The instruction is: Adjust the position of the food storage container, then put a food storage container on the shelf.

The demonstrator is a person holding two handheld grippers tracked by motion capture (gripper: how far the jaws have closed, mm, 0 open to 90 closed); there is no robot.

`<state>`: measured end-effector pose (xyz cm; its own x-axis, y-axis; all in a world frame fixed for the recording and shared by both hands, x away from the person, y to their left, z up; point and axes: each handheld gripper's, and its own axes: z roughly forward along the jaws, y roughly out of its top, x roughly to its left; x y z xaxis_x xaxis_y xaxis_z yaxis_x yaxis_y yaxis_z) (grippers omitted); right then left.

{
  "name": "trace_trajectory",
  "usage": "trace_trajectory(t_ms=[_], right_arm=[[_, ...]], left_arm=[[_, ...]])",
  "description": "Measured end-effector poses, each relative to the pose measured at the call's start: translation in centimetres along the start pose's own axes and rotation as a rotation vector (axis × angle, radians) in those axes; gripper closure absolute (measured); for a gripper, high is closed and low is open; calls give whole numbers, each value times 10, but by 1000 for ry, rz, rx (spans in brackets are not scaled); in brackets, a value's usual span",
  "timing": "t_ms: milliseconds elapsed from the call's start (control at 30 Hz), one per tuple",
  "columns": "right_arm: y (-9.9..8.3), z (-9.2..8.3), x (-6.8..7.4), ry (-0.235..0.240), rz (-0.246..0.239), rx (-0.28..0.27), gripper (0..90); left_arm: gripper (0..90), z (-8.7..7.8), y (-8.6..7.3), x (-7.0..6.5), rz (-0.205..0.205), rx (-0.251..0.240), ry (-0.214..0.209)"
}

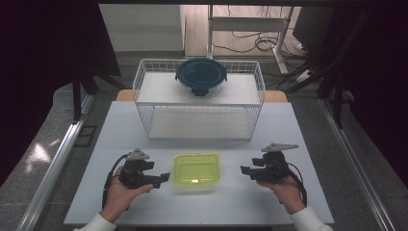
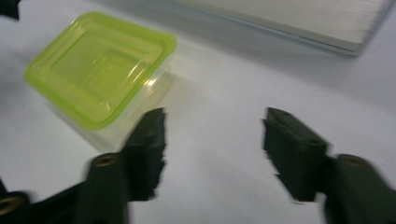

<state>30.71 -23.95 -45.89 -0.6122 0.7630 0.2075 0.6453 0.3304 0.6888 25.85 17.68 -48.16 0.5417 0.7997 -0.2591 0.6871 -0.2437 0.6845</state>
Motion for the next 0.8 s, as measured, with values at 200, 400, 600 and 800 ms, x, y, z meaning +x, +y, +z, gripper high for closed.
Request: trace_trajectory(t_ms=[200, 400, 600, 800], right_arm=[[-1, -1, 5, 22, 17, -35, 247], [-2, 1, 7, 45, 37, -31, 240], [-2, 2, 9, 73, 60, -39, 240], [-2, 3, 15, 111, 59, -45, 263]], left_arm=[[211, 0, 0, 1, -11, -8, 1], [209, -1, 0, 3, -19, -15, 4], [203, 0, 0, 4, -30, -24, 4], [200, 4, 3, 5, -54, -32, -15]])
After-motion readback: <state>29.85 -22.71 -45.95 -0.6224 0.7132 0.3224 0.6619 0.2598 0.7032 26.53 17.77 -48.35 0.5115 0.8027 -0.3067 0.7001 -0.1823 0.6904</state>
